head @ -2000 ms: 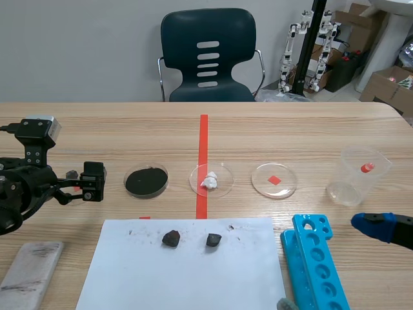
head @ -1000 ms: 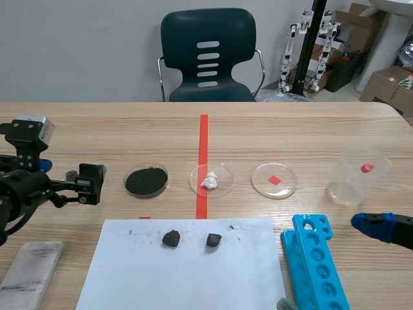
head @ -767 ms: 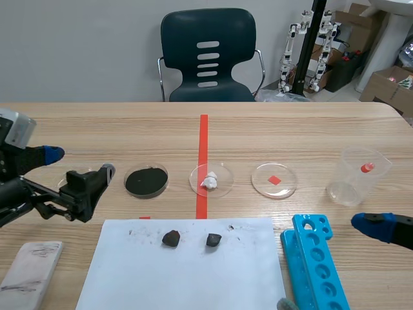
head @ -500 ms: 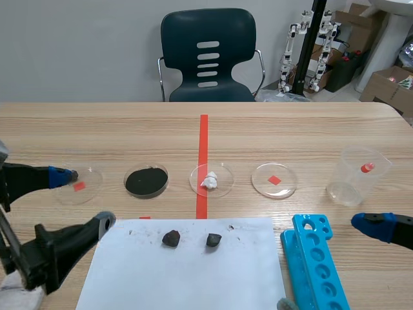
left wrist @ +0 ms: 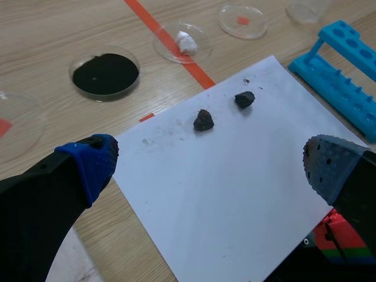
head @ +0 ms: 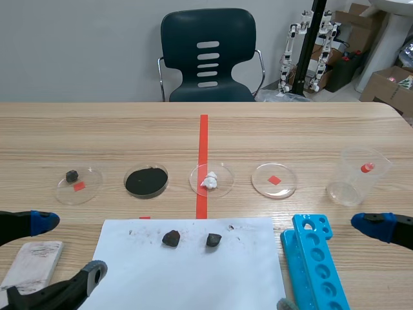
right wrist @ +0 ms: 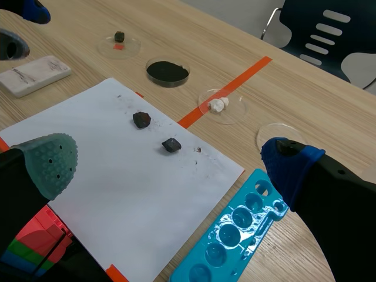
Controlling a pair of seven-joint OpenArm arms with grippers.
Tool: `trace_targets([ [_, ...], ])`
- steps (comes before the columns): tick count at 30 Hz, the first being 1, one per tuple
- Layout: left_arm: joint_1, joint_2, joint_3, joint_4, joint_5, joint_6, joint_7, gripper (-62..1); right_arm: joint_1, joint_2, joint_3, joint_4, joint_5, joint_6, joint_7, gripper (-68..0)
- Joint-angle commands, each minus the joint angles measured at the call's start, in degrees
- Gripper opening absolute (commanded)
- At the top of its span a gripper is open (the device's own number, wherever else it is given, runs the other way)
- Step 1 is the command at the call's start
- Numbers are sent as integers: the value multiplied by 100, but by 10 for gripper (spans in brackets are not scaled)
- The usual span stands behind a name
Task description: Return to the home posture
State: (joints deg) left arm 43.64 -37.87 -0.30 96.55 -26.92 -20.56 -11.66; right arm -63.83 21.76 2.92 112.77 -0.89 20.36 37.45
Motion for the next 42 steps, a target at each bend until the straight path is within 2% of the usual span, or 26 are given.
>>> trace_targets([
  [1, 122, 116, -164, 59, -57, 9, -181, 14, 4, 48, 39, 42, 61, 0, 105, 4],
  [5, 337, 197, -356, 59, -55, 9, -219, 14, 2, 48, 39, 42, 61, 0, 103, 4],
  [32, 330, 195, -358, 59, -46, 7, -136, 14, 2, 48, 39, 42, 61, 0, 105, 4],
  [37, 330, 195, -358, 59, 260, 7, -138, 14, 2, 48, 39, 42, 61, 0, 105, 4],
  [42, 330, 195, -358, 59, 295, 9, -140, 14, 2, 48, 39, 42, 61, 0, 105, 4],
])
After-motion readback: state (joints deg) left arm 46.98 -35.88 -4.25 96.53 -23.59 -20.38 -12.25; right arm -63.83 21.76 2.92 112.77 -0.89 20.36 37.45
